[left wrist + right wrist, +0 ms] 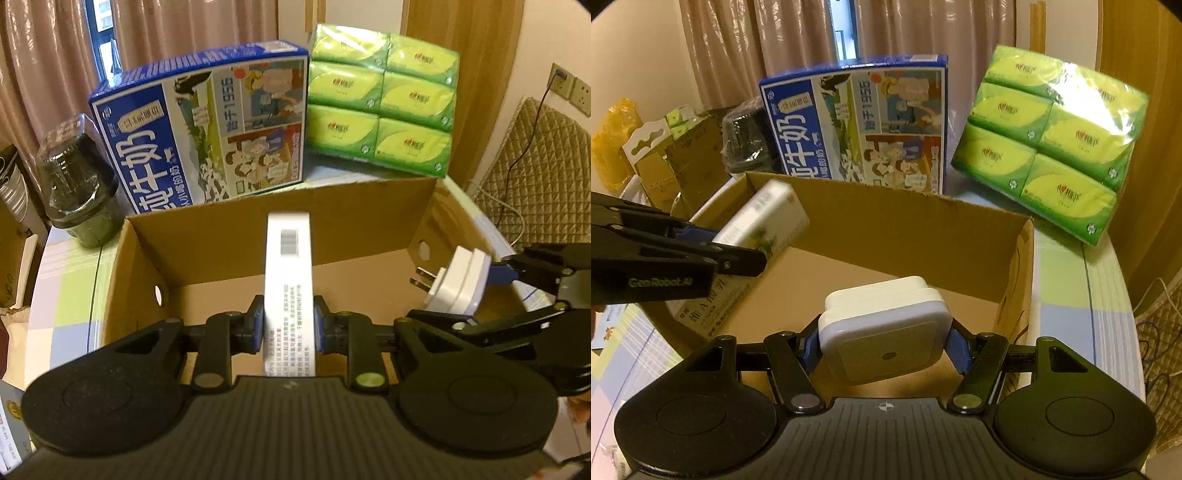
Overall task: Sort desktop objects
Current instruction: 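Carry both held items into the cardboard box and open both tools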
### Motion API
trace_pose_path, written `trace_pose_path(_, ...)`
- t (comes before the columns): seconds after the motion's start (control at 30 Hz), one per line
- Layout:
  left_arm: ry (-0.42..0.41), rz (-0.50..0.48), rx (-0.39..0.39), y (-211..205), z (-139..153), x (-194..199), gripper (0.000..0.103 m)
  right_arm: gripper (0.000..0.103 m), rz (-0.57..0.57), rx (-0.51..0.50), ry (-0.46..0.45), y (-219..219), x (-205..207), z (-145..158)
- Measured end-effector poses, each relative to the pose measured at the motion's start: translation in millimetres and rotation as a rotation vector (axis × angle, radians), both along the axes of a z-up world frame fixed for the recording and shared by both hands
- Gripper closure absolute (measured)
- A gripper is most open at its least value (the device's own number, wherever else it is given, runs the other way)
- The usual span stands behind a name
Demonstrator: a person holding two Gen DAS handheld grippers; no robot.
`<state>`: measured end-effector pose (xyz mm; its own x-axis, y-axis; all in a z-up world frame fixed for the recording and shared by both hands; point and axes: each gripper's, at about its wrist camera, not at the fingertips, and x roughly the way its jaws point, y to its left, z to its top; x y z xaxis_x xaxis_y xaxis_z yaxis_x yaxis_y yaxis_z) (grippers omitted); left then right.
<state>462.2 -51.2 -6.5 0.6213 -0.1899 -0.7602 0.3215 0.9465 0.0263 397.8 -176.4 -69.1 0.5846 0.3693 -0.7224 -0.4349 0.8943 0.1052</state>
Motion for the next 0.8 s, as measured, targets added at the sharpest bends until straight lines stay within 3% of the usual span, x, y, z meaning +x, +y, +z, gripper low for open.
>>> trace_pose_path(0.07,-0.006,0.015,-0.004,2.0,-3.6,1.5,0.064,0.040,0.002,0.000,0.009,0.0,1.2,-4.4)
trace_pose_path(0.43,-0.050,0.020,-0.018,18.1,9.3,-13.0,0.063,0.040,-0.001,0.002,0.009,6.0,3.1,-6.4)
trace_pose_path(0.53,-0.053,0.027,-0.033,22.7,13.2,-20.7,0.063,0.032,-0.013,0.051,-0.013,1.6,1.3,-0.3)
trace_pose_path(0.8,-0.071,0.042,-0.047,35.5,27.9,-53.3,0.062,0.030,-0.037,0.045,-0.089,-9.4,-24.6,28.8)
